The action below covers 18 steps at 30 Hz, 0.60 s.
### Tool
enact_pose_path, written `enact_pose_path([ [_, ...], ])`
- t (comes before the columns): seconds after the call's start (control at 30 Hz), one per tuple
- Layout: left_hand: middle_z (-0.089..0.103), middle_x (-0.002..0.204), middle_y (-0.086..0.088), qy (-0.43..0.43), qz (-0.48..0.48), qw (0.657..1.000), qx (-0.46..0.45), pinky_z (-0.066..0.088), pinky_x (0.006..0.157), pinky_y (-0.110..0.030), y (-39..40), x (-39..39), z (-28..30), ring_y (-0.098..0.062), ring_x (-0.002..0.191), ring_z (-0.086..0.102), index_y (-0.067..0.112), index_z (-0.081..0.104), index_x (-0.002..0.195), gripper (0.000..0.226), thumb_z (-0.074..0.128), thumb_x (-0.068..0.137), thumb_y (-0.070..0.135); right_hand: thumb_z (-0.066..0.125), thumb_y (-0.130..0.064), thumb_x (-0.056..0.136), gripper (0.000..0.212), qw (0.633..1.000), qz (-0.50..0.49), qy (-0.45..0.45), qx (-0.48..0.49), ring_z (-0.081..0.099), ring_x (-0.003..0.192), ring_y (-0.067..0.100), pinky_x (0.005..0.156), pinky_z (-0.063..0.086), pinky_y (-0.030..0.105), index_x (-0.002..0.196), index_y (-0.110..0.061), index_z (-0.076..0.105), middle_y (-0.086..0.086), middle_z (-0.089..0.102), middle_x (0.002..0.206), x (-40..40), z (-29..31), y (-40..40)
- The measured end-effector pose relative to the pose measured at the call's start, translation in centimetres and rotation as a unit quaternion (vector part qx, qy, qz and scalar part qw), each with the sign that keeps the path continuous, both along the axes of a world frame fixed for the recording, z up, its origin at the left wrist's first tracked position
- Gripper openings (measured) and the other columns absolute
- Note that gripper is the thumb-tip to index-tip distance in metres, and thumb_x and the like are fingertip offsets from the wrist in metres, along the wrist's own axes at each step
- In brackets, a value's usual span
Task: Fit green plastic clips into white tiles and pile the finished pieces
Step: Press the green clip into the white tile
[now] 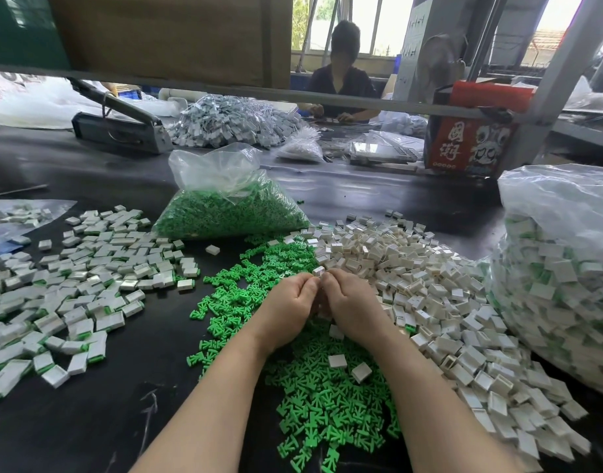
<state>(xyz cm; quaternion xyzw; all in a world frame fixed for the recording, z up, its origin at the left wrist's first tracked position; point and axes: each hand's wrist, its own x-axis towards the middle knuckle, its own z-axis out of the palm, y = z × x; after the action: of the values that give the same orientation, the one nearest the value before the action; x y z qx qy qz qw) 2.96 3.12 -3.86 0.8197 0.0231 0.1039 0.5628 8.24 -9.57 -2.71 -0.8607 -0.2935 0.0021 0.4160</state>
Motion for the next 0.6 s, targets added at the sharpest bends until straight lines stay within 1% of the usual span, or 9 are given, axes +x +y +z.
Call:
enact_pose_path([
  [0.1, 0.062, 0.076, 0.001, -0.004, 0.007, 0.999, 0.049, 0.046, 0.068, -0.030, -0.2, 0.1, 0.0, -0.009, 0.068, 0.054, 0.009, 0.063, 0.090, 0.028, 0.043, 0.105, 0.021, 0.036, -0.024, 0.104, 0.037, 1.000, -0.005, -0.013, -0.003, 0.049, 0.064, 0.006, 0.064, 0.035, 0.032, 0.070, -0.027, 0.049, -0.009, 0.053, 0.067, -0.1, -0.2, 0.1],
  [0.17, 0.063, 0.077, -0.001, -0.005, 0.014, 0.998, 0.069, 0.046, 0.070, -0.033, -0.4, 0.0, 0.0, -0.013, 0.070, 0.055, 0.008, 0.063, 0.090, 0.028, 0.043, 0.105, 0.021, 0.035, -0.024, 0.105, 0.036, 1.000, -0.014, -0.017, -0.012, 0.047, 0.065, 0.001, 0.063, 0.029, 0.029, 0.071, -0.028, 0.048, -0.012, 0.051, 0.068, -0.1, -0.4, 0.2],
  [0.2, 0.065, 0.079, -0.002, -0.007, 0.019, 0.997, 0.072, 0.047, 0.071, -0.034, -0.4, 0.0, 0.1, -0.016, 0.073, 0.058, 0.008, 0.063, 0.091, 0.028, 0.043, 0.105, 0.021, 0.035, -0.025, 0.105, 0.034, 0.999, -0.018, -0.020, -0.018, 0.048, 0.066, 0.002, 0.064, 0.029, 0.029, 0.073, -0.026, 0.049, -0.013, 0.051, 0.069, -0.2, -0.4, 0.2],
  [0.23, 0.066, 0.082, -0.004, -0.009, 0.022, 0.997, 0.073, 0.048, 0.073, -0.035, -0.5, 0.0, 0.1, -0.019, 0.076, 0.060, 0.008, 0.064, 0.092, 0.028, 0.043, 0.105, 0.022, 0.034, -0.026, 0.105, 0.034, 0.999, -0.021, -0.022, -0.024, 0.049, 0.068, 0.006, 0.065, 0.030, 0.030, 0.076, -0.023, 0.051, -0.011, 0.052, 0.070, -0.3, -0.5, 0.3],
  [0.3, 0.069, 0.086, -0.007, -0.008, 0.026, 0.997, 0.074, 0.051, 0.078, -0.040, -0.7, 0.1, 0.1, -0.025, 0.083, 0.064, 0.009, 0.064, 0.094, 0.029, 0.042, 0.105, 0.024, 0.031, -0.029, 0.105, 0.037, 0.999, -0.025, -0.027, -0.030, 0.054, 0.075, 0.016, 0.069, 0.038, 0.034, 0.084, -0.015, 0.058, -0.003, 0.059, 0.076, -0.4, -0.5, 0.3],
  [0.37, 0.070, 0.087, -0.005, -0.008, 0.029, 0.996, 0.082, 0.052, 0.079, -0.041, -0.9, 0.1, 0.0, -0.022, 0.084, 0.065, 0.012, 0.065, 0.096, 0.030, 0.041, 0.105, 0.027, 0.029, -0.034, 0.105, 0.046, 0.999, -0.027, -0.034, -0.033, 0.058, 0.081, 0.022, 0.075, 0.043, 0.037, 0.091, -0.008, 0.063, 0.006, 0.065, 0.085, -0.6, -0.4, 0.3],
  [0.43, 0.070, 0.087, 0.001, -0.009, 0.036, 0.995, 0.091, 0.053, 0.079, -0.039, -1.0, 0.2, -0.1, -0.016, 0.082, 0.065, 0.016, 0.065, 0.096, 0.030, 0.040, 0.105, 0.029, 0.027, -0.037, 0.105, 0.050, 0.998, -0.028, -0.047, -0.044, 0.060, 0.085, 0.024, 0.078, 0.045, 0.039, 0.094, -0.006, 0.065, 0.010, 0.067, 0.089, -0.7, -0.3, 0.4],
  [0.5, 0.070, 0.086, 0.003, -0.005, 0.046, 0.994, 0.100, 0.053, 0.078, -0.038, -1.2, 0.2, -0.2, -0.014, 0.081, 0.065, 0.018, 0.065, 0.096, 0.030, 0.039, 0.105, 0.030, 0.027, -0.037, 0.105, 0.050, 0.997, -0.029, -0.050, -0.045, 0.060, 0.087, 0.026, 0.080, 0.045, 0.041, 0.095, -0.005, 0.065, 0.011, 0.067, 0.091, -0.7, -0.3, 0.4],
  [0.6, 0.069, 0.085, 0.000, 0.001, 0.053, 0.993, 0.109, 0.052, 0.077, -0.040, -1.3, 0.3, -0.3, -0.017, 0.080, 0.064, 0.016, 0.064, 0.093, 0.032, 0.038, 0.105, 0.030, 0.028, -0.032, 0.105, 0.047, 0.997, -0.036, -0.047, -0.041, 0.059, 0.087, 0.027, 0.080, 0.045, 0.041, 0.095, -0.004, 0.065, 0.013, 0.067, 0.092, -0.7, -0.4, 0.5],
])
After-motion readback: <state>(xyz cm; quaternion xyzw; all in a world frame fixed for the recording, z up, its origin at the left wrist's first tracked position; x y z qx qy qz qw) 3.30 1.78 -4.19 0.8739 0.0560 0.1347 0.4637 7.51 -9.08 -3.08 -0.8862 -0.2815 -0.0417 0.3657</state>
